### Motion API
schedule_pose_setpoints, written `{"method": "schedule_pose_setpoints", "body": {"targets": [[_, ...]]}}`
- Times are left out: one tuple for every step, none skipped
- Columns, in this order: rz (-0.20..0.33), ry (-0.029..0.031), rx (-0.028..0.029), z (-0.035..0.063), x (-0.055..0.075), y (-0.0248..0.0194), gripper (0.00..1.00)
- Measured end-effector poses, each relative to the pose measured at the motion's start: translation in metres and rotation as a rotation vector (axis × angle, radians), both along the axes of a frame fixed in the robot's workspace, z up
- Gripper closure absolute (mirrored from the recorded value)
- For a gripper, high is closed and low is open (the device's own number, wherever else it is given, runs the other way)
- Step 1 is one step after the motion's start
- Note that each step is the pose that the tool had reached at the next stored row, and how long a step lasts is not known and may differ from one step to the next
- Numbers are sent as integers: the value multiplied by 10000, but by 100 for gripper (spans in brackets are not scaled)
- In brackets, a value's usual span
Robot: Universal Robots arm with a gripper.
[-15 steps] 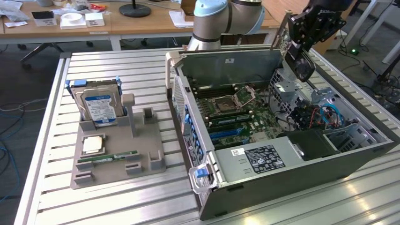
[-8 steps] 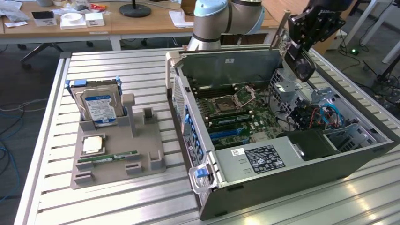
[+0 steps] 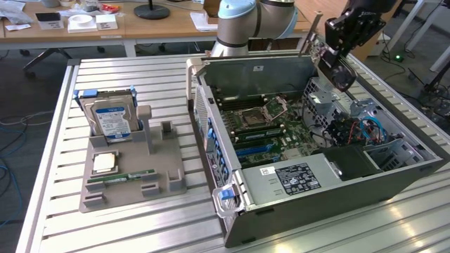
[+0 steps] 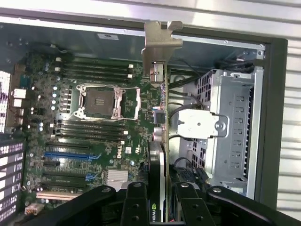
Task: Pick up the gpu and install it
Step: 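Insert the gpu into the slot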
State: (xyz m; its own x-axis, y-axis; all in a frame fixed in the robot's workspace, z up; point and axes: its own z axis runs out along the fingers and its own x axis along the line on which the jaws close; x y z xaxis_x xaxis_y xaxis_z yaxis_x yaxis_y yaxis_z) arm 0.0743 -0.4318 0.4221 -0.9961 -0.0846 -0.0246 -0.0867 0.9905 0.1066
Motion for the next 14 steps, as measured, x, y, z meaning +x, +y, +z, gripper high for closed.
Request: {"method": "schedule_pose_setpoints", "body": {"targets": [[165, -1, -1, 0, 0, 0, 73], [325, 0, 0, -1, 0, 0, 73], [494, -1, -1, -1, 0, 0, 73], [649, -1, -1, -2, 0, 0, 73], [801, 0, 0, -3, 0, 0, 73], [946, 0, 1, -3, 0, 0, 73], [1090, -1, 0, -4, 0, 0, 73], [1229, -1, 0, -4, 0, 0, 73], [1368, -1, 0, -4, 0, 0, 73], [1518, 0, 0, -5, 0, 0, 73], [1658, -1, 1, -6, 0, 0, 73], [1794, 0, 1, -6, 0, 0, 73], [2053, -1, 1, -8, 0, 0, 73], [2180, 0, 0, -9, 0, 0, 73]]}}
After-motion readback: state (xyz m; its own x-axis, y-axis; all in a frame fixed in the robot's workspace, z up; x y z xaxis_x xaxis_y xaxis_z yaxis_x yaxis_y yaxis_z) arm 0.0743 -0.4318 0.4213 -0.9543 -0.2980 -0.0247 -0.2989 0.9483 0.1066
